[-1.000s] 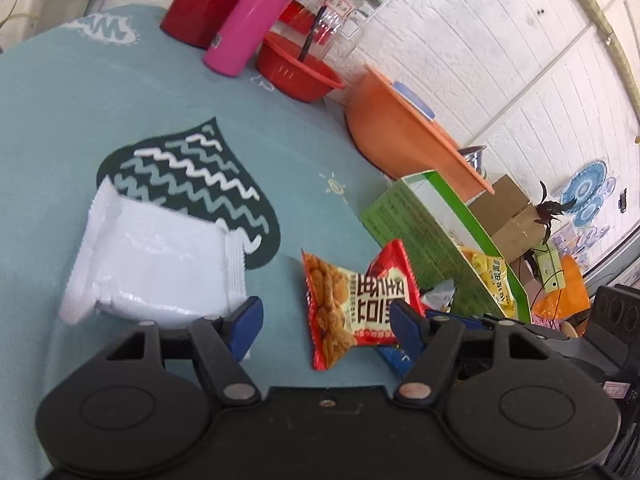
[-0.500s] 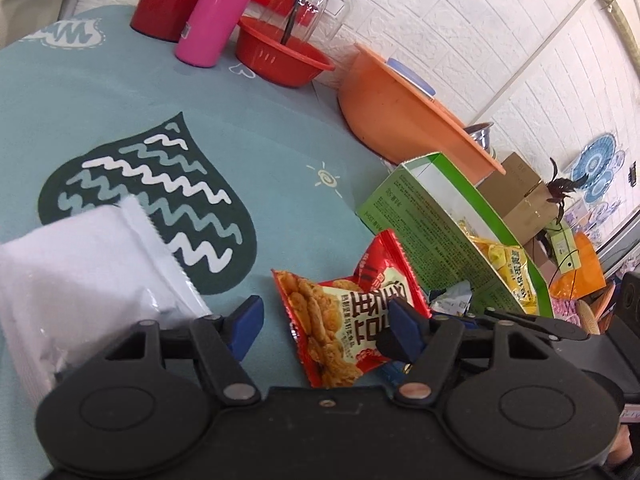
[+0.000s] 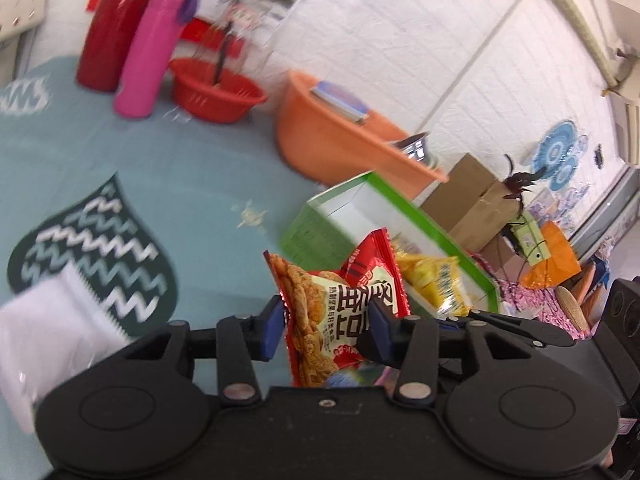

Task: Organize snacks
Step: 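Carry the red snack bag into the green box and open the left gripper, then move the left gripper to the orange apple-chip bag in the pile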

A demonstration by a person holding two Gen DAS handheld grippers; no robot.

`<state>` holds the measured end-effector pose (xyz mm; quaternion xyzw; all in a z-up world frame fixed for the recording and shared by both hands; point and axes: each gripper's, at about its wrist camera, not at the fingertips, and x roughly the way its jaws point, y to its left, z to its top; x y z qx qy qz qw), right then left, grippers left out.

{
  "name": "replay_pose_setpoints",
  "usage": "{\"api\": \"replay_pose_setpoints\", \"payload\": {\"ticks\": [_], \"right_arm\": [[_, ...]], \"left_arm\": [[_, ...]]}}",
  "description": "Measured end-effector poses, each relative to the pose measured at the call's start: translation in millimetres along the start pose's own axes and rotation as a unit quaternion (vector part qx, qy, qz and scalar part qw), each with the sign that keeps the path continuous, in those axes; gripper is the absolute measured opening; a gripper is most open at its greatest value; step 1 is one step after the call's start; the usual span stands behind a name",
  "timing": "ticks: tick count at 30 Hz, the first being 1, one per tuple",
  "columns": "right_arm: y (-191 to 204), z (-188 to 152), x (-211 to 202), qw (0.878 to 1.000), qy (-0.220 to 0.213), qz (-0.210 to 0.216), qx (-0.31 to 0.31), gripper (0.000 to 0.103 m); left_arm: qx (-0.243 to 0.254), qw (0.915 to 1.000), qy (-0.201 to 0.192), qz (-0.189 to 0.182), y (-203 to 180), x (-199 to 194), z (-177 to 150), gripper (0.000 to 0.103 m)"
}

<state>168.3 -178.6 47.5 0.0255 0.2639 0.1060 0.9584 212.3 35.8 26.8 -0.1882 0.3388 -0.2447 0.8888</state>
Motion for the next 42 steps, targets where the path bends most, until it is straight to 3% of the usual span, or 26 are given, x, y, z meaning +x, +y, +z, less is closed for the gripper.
{"api": "replay_pose_setpoints", "payload": {"ticks": [6,12,18,20,21,22,23,24,25,27,33,37,42], "right_arm": [[-32.1,12.1,-31.0,0.998,-0.045,-0.037,0.020,0.054],[-74.3,10.8,-38.1,0.993,-0.058,-0.080,0.061,0.054],[-109.7,8.7,-33.6,0.990,-0.061,-0.096,0.087,0.054],[-115.3,7.4,-27.0,0.990,-0.059,-0.100,0.085,0.055],[-116.2,5.7,-22.8,0.990,-0.056,-0.105,0.074,0.055],[-115.3,4.8,-17.3,0.990,-0.050,-0.115,0.062,0.065],[-114.4,3.8,-13.1,0.990,-0.042,-0.127,0.051,0.087],[-113.1,1.8,-10.8,0.988,-0.038,-0.145,0.035,0.100],[-110.5,-0.6,-11.1,0.986,-0.043,-0.159,0.022,0.103],[-108.3,-4.3,-14.8,0.983,-0.054,-0.175,-0.002,0.103],[-96.0,-10.2,-40.3,0.984,-0.076,-0.161,-0.002,0.103],[-80.4,-30.3,-60.8,0.982,-0.092,-0.162,-0.001,0.103],[-63.3,-66.3,-72.8,0.987,-0.070,-0.146,0.012,0.103]], "left_arm": [[0.046,0.9984,-0.005,-0.033,-43.0,25.1,23.2,0.062],[0.056,0.9964,0.016,-0.061,-69.9,76.1,40.2,0.062],[0.066,0.9951,0.029,-0.067,-77.5,111.9,48.9,0.064],[0.070,0.9953,0.032,-0.059,-74.8,121.2,49.7,0.077],[0.071,0.9959,0.033,-0.046,-72.7,124.8,49.2,0.103],[0.069,0.9965,0.033,-0.032,-70.5,126.0,48.2,0.103],[0.068,0.9970,0.027,-0.023,-67.7,124.4,46.6,0.103],[0.067,0.9974,0.021,-0.018,-64.7,121.2,45.2,0.103],[0.069,0.9974,0.016,-0.015,-61.9,116.7,44.4,0.103],[0.073,0.9971,0.018,-0.009,-57.8,110.6,43.9,0.103],[0.084,0.9960,0.030,0.009,-53.1,74.9,31.2,0.103],[0.089,0.9959,0.014,0.001,-46.3,42.0,3.9,0.103],[0.080,0.9961,0.038,-0.005,-30.8,25.1,-35.3,0.103]]}}
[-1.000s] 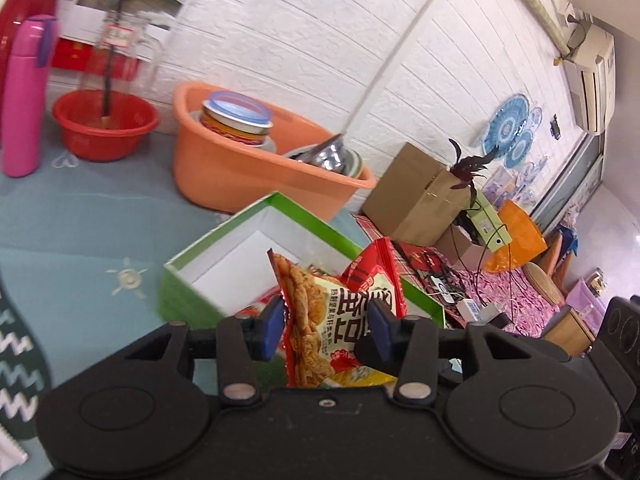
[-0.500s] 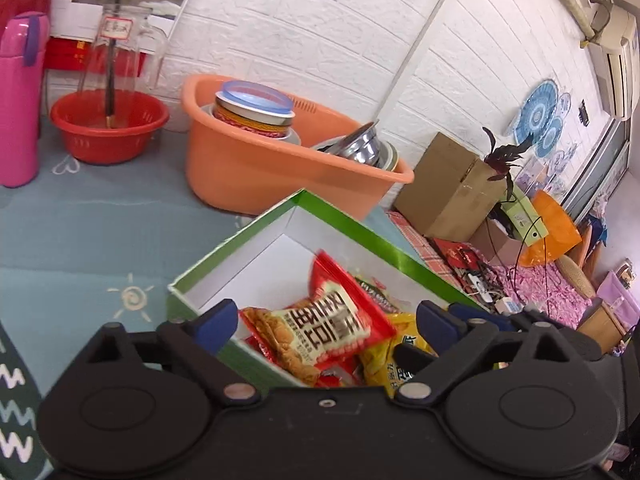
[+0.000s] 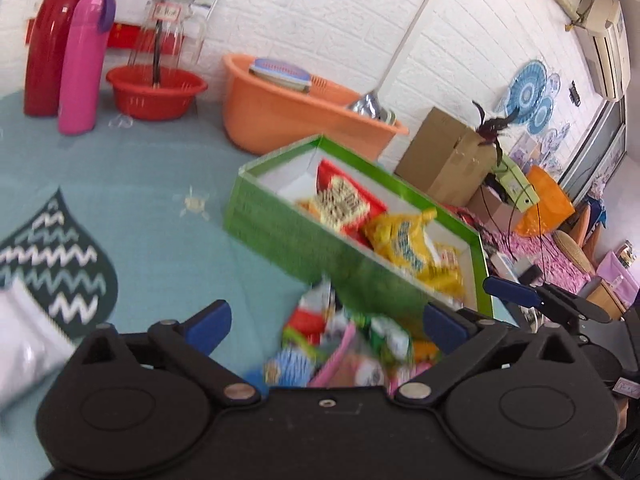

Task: Organize snacks
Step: 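Move the left gripper to the orange apple-chip bag in the pile, then grasp the orange apple-chip bag with the left gripper and lift it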

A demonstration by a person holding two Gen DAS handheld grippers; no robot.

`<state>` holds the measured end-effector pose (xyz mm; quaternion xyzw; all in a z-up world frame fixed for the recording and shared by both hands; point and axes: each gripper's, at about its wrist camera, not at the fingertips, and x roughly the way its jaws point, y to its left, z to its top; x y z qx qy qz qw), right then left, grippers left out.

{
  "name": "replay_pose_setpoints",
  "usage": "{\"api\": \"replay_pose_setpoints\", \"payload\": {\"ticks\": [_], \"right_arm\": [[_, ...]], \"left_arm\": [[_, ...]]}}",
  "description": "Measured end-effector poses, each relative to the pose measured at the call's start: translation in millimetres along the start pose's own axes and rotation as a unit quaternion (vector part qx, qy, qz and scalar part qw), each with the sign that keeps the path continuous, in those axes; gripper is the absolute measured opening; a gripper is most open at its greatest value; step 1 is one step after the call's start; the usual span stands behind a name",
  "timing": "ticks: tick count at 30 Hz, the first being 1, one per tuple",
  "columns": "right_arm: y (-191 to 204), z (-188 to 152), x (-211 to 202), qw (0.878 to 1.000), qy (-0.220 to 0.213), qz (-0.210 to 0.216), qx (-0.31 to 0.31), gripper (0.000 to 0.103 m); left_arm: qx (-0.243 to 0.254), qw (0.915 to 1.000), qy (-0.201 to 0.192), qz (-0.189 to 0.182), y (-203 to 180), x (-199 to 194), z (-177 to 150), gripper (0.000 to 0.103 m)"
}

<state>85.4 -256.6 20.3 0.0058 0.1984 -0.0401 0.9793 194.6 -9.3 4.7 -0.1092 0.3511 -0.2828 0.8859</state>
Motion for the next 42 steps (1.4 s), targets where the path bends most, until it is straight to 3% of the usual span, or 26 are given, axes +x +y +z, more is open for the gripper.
{"api": "replay_pose_setpoints", "payload": {"ticks": [4,7,10,13,16,17,18,19,22,26,27,31,35,42], "right_arm": [[10.5,-21.5,-12.2,1.000,0.001,0.019,-0.018,0.103],[19.9,-18.2,-15.9,0.999,0.010,0.003,-0.043,0.103],[18.3,-13.6,-20.9,0.999,0.016,0.031,-0.028,0.103],[19.2,-19.7,-23.7,0.998,0.038,0.056,-0.017,0.103],[16.2,-26.8,-15.4,0.996,0.077,0.046,-0.004,0.102],[14.1,-29.7,-13.1,0.995,0.086,0.041,0.004,0.101],[12.2,-32.3,-11.4,0.995,0.092,0.040,0.013,0.101],[10.5,-33.8,-8.8,0.994,0.098,0.041,0.022,0.100],[8.4,-39.3,1.3,0.990,0.117,0.051,0.052,0.095],[1.5,-41.2,9.1,0.985,0.127,0.052,0.105,0.069],[-2.0,-42.1,9.5,0.982,0.130,0.059,0.120,0.067],[-1.7,-47.1,5.3,0.979,0.136,0.083,0.124,0.066],[1.5,-46.2,4.1,0.981,0.134,0.081,0.116,0.068],[-0.7,-47.3,9.3,0.983,0.119,0.068,0.121,0.079]], "left_arm": [[0.012,0.9996,0.023,-0.005,-1.5,1.5,-23.2,0.103],[0.014,0.9991,0.038,-0.011,-3.6,2.6,-29.9,0.103],[0.023,0.9987,0.041,-0.021,-8.6,-2.9,-33.2,0.103],[0.048,0.9971,0.052,-0.029,-19.4,-4.6,-38.1,0.103],[0.061,0.9937,0.077,-0.053,-31.5,0.5,-45.7,0.103],[0.064,0.9919,0.087,-0.067,-34.6,3.0,-47.5,0.093],[0.068,0.9898,0.096,-0.080,-38.4,5.6,-48.7,0.074],[0.073,0.9878,0.104,-0.090,-43.4,9.2,-50.3,0.066],[0.087,0.9873,0.100,-0.088,-56.5,18.9,-49.1,0.070],[0.072,0.9891,0.097,-0.083,-54.5,34.6,-42.8,0.081],[0.062,0.9903,0.095,-0.081,-51.4,35.8,-40.8,0.079],[0.051,0.9953,0.075,-0.033,-43.6,38.4,-36.6,0.096],[0.024,0.9956,0.085,-0.033,-42.2,49.2,-31.7,0.098],[0.036,0.9945,0.094,-0.030,-51.7,69.9,-30.1,0.097]]}}
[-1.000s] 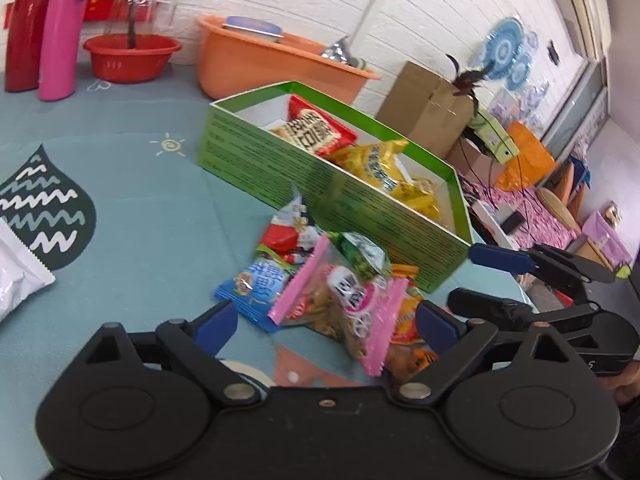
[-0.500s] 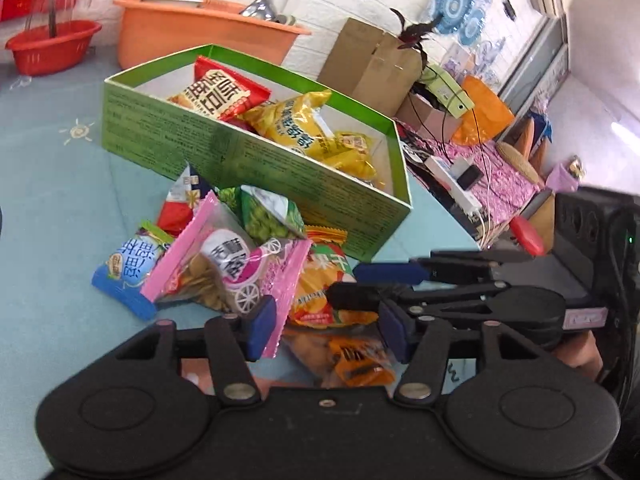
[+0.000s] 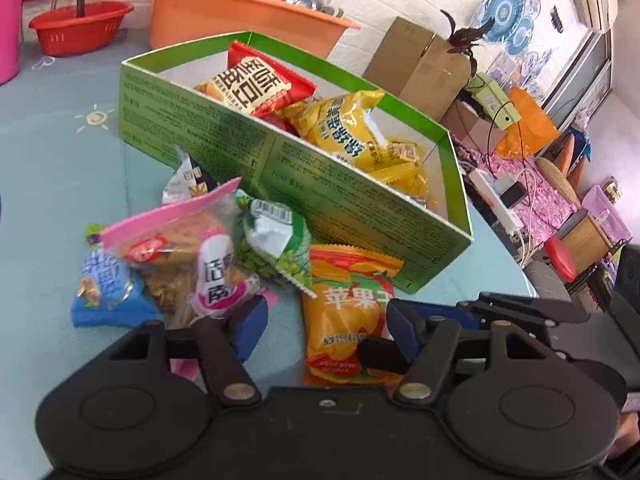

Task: Organize snacks
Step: 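Grasp the orange apple-chip bag with the left gripper and lift it, then carry the orange bag into the green box and open the left gripper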

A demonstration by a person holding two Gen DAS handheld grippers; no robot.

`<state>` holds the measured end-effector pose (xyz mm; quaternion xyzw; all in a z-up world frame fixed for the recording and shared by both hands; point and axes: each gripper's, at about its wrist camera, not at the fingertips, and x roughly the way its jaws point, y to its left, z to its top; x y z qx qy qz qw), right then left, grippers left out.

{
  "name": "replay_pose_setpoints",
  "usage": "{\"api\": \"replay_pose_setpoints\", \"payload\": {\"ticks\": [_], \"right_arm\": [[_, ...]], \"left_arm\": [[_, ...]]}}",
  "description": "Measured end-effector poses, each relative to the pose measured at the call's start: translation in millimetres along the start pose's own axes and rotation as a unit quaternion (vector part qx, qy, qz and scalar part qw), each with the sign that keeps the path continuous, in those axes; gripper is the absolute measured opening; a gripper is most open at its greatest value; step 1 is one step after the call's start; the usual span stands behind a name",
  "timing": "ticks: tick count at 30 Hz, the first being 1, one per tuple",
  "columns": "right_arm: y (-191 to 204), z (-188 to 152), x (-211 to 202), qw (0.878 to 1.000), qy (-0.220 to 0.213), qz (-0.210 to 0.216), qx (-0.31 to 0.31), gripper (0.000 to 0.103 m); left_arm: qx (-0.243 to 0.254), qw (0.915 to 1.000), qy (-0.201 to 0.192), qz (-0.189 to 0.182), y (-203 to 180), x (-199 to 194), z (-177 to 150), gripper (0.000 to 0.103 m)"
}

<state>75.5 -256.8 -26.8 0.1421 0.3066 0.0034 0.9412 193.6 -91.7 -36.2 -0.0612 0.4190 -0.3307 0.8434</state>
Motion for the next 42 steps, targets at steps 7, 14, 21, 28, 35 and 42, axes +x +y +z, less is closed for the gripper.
{"api": "replay_pose_setpoints", "payload": {"ticks": [7,14,21,28,35,42], "right_arm": [[12.0,-5.6,-2.1,1.000,-0.009,-0.002,-0.028,0.051],[18.9,-1.2,-29.7,0.998,-0.042,0.000,-0.045,0.047],[15.2,17.6,-62.0,0.992,-0.108,-0.015,-0.060,0.047],[-6.8,31.2,-69.8,0.988,-0.143,-0.038,-0.045,0.046],[-35.3,40.1,-65.6,0.985,-0.169,-0.037,-0.019,0.046],[-54.5,46.2,-44.8,0.981,-0.186,-0.054,-0.009,0.048]], "left_arm": [[0.012,0.9999,0.006,-0.007,-11.4,0.3,-8.9,0.064],[0.029,0.9990,-0.029,-0.015,-29.6,-32.8,-7.4,0.062],[0.046,0.9954,-0.071,-0.045,-54.0,-46.3,17.9,0.062],[0.064,0.9923,-0.086,-0.061,-73.5,-28.3,44.4,0.061],[0.071,0.9904,-0.095,-0.070,-77.5,-4.7,66.0,0.061],[0.072,0.9915,-0.102,-0.037,-75.2,21.5,81.0,0.100]]}}
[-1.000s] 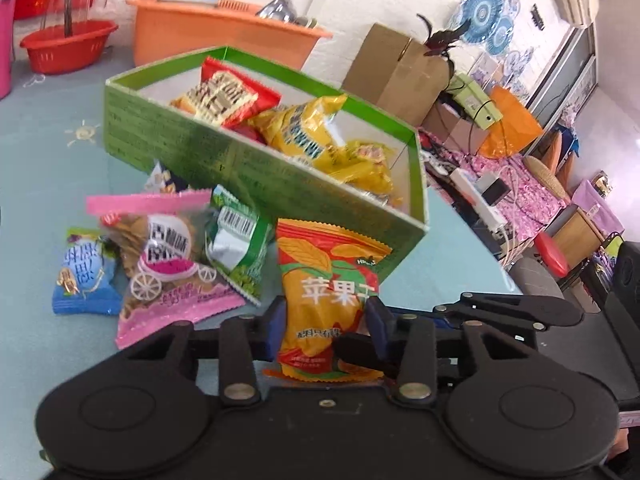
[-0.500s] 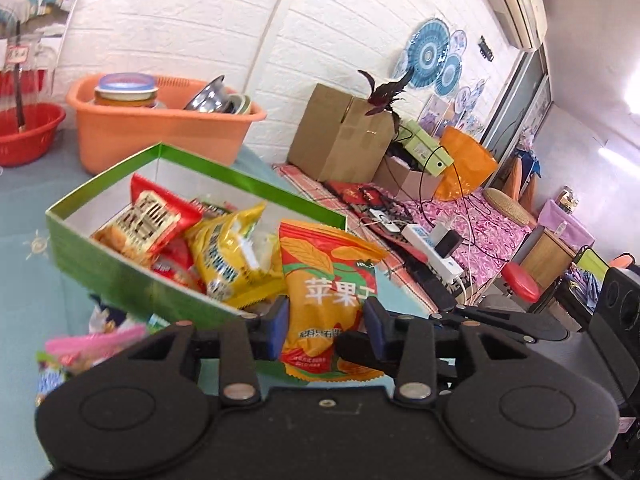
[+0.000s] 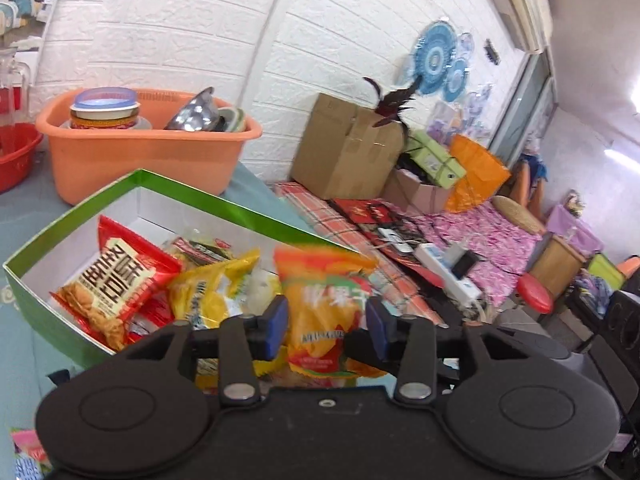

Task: Organize snacks
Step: 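Carry the orange bag into the green box and open the left gripper, then move the left gripper to the orange twist-snack bag and grasp it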

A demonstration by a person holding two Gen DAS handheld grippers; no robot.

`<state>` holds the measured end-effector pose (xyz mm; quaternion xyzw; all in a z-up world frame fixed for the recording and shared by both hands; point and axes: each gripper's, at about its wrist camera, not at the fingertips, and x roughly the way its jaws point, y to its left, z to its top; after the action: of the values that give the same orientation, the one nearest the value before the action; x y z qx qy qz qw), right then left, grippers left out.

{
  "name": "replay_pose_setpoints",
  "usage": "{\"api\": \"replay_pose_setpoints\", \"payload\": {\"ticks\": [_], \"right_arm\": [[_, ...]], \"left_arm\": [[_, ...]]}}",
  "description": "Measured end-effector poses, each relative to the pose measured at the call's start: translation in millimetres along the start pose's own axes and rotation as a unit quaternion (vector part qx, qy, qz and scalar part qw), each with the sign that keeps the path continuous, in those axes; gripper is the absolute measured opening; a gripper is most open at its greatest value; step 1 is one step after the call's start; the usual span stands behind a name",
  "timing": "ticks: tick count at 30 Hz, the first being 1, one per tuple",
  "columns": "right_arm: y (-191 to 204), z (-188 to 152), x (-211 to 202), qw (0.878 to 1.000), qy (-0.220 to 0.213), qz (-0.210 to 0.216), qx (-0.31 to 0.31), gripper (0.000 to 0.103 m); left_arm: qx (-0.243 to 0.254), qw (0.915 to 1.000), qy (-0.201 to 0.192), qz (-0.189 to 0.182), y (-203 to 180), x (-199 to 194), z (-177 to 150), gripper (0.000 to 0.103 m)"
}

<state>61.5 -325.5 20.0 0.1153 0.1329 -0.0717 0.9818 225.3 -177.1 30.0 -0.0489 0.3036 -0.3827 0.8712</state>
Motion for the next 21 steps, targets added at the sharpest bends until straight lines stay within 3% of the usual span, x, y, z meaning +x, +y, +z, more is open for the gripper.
{"api": "replay_pose_setpoints", "payload": {"ticks": [2,5,7,13,16,21], "right_arm": [[-2.6,-4.6,10.3,1.000,0.002,-0.026,-0.014,0.072],[-7.6,-12.2,16.4,0.998,0.019,-0.045,-0.030,0.093],[-10.6,-16.7,14.0,0.998,0.016,-0.047,-0.026,0.102],[-3.9,-13.2,-6.9,0.999,0.001,-0.041,-0.017,0.103],[10.8,-9.6,-21.1,0.999,-0.002,-0.040,-0.036,0.103],[31.2,-18.8,-36.5,0.999,0.027,-0.010,-0.037,0.103]], "left_arm": [[-0.005,0.9998,0.000,0.020,4.0,3.3,-2.1,0.103],[-0.013,0.9997,-0.005,0.019,11.7,-0.7,-9.7,0.103],[-0.016,0.9996,0.004,0.023,16.5,-0.4,-12.1,0.103],[-0.042,0.9987,0.017,0.025,22.2,-22.9,-17.0,0.103],[-0.035,0.9977,0.021,0.054,17.1,-47.2,-22.5,0.103],[-0.034,0.9965,0.032,0.070,14.4,-86.7,-46.3,0.103]]}}
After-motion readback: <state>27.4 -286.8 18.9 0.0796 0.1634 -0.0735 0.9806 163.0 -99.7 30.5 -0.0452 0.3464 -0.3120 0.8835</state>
